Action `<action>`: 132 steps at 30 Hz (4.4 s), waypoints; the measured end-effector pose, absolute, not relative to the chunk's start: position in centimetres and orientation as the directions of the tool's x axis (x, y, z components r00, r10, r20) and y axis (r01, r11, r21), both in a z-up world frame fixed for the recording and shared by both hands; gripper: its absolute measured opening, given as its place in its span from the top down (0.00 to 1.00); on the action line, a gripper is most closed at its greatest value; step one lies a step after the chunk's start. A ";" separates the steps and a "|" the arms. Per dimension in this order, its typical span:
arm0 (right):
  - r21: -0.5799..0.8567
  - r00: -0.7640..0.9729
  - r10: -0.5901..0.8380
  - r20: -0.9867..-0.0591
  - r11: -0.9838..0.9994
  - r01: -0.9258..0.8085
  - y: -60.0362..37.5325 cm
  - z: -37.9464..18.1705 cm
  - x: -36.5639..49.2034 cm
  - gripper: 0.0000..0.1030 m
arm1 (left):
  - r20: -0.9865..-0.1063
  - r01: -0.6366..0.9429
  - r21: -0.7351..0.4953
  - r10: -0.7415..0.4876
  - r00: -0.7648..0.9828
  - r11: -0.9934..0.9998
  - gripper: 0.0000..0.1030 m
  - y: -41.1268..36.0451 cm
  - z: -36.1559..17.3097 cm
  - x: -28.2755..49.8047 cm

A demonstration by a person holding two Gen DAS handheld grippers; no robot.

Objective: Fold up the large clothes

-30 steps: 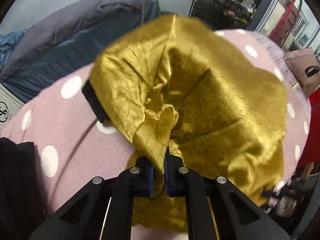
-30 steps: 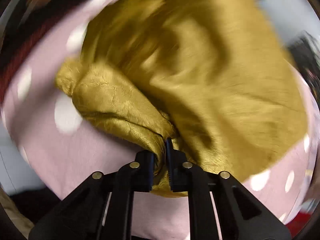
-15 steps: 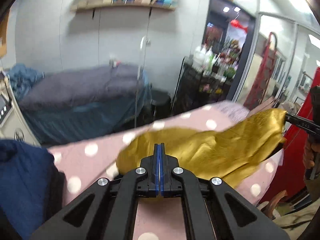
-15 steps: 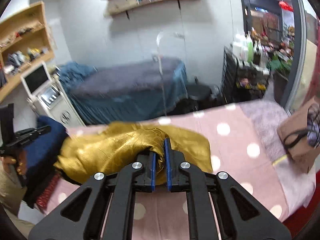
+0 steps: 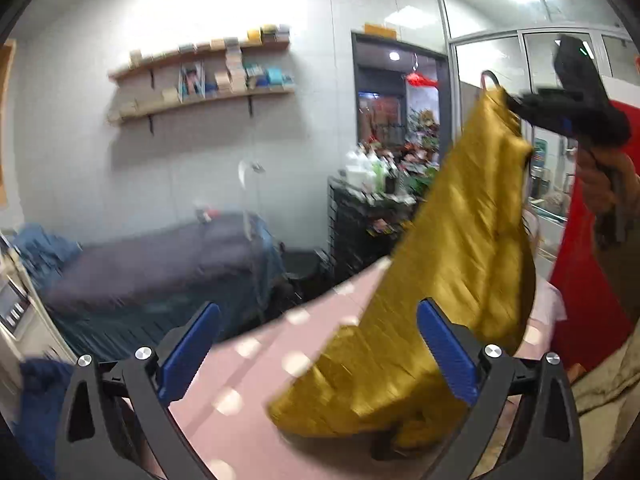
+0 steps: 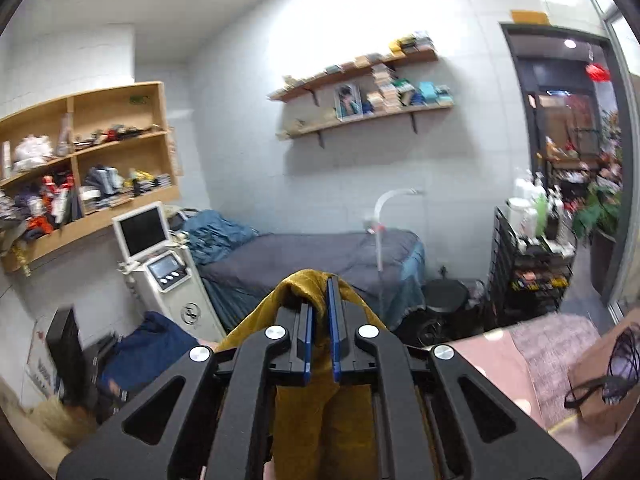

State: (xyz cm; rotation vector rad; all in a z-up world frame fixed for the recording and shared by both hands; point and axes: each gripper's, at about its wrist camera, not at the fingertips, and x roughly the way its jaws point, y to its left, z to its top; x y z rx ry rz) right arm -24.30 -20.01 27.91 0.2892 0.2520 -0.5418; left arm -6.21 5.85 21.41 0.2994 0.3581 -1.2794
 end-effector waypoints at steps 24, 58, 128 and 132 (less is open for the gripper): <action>0.236 0.790 -0.511 -0.339 0.767 0.597 -22.0 23.8 -29.4 0.93 | -0.628 0.988 0.124 -0.763 0.151 0.094 0.96 -8.0 9.8 -7.9; 0.461 0.659 -0.376 -0.652 0.494 0.737 -38.9 9.8 -16.7 0.06 | -0.668 0.706 -0.161 -0.603 0.437 0.690 0.09 -5.0 12.1 14.5; 0.043 0.141 -0.109 -0.984 0.620 0.783 -30.6 -16.5 -20.3 0.09 | -0.781 0.396 -0.017 -0.260 0.568 0.918 0.06 4.3 11.1 30.5; 0.095 0.155 -0.049 -0.987 0.597 0.797 -29.9 -18.2 -21.8 0.09 | -0.864 0.735 0.005 -0.366 0.345 0.678 0.06 0.7 4.5 23.0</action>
